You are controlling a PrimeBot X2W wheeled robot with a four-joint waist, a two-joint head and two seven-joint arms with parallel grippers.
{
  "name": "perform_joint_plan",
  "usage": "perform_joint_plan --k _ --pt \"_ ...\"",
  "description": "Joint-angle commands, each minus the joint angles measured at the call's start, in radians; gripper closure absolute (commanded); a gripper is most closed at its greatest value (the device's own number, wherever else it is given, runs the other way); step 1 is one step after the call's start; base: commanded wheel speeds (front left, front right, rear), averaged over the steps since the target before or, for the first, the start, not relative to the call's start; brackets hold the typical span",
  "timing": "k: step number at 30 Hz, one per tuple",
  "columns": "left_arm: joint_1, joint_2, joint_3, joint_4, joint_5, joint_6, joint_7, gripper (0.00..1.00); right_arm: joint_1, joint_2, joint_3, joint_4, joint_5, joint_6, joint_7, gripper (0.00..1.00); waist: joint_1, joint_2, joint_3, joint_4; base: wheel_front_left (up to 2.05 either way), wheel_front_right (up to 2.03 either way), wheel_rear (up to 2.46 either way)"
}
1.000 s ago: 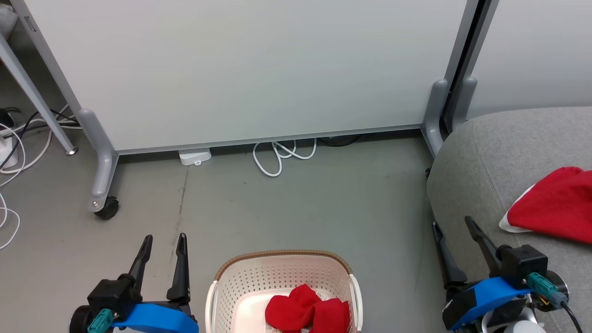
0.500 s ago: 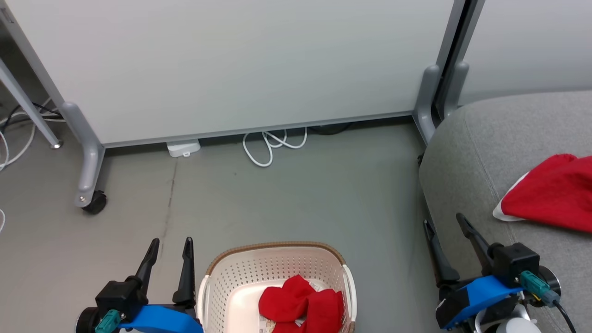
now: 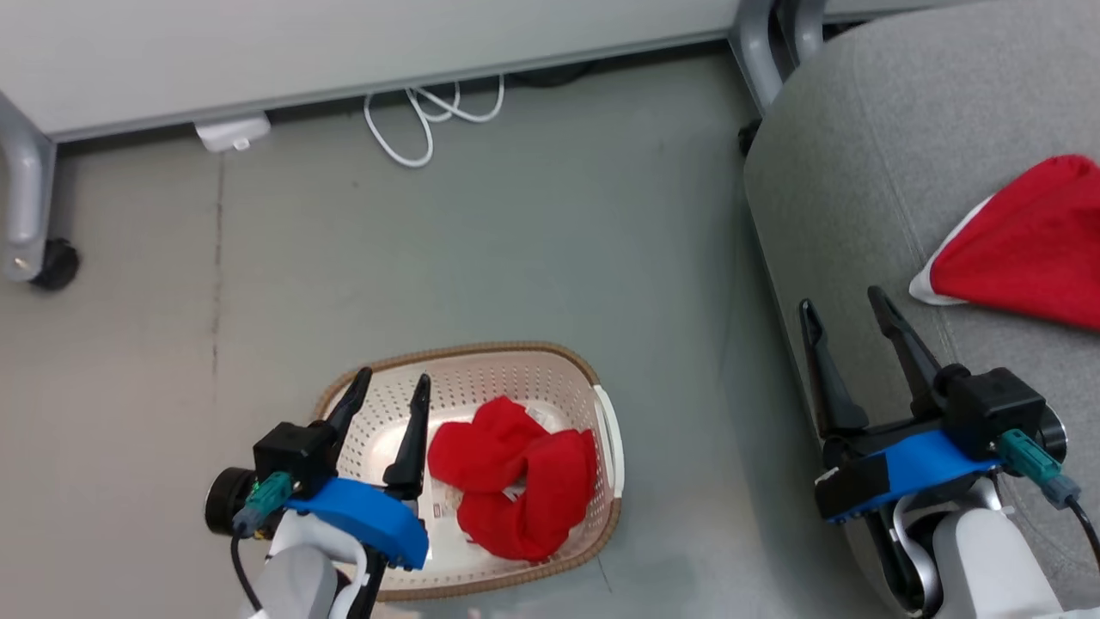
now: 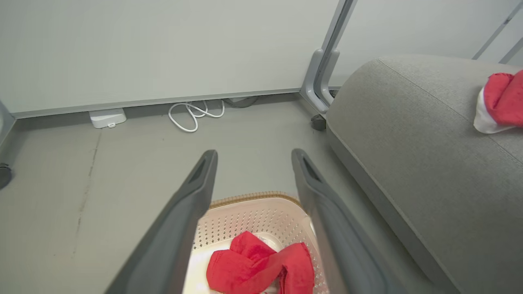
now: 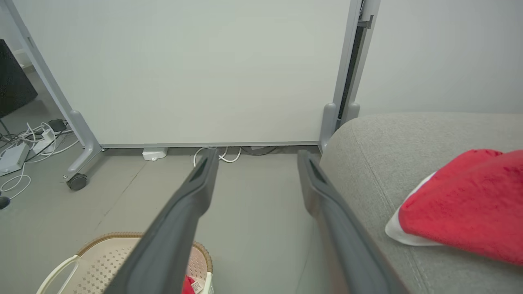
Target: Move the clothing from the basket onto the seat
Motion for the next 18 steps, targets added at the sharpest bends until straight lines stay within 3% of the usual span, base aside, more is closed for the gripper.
perform_joint_plan --k 1,9,18 --pt "-0.05 0.009 -0.032 0.031 -0.021 -0.003 -0.002 0.0 -0.026 0.002 0.0 -0.012 -0.005 0.0 -0.005 0.0 -0.0002 0.0 0.124 -0.052 0.0 0.0 0.0" --pt "-0.223 0.042 -0.273 0.21 -0.161 -0.003 0.014 0.0 -0.08 0.002 -0.005 -0.048 -0.002 0.0 -0.024 0.0 -0.0002 0.0 0.29 -0.095 0.0 0.0 0.0" --pt "-0.364 0.071 -0.434 0.324 -0.292 -0.003 0.02 0.0 -0.142 0.002 0.029 -0.079 0.007 0.0 -0.044 0.0 -0.0002 0.0 0.452 -0.127 0.0 0.0 0.0"
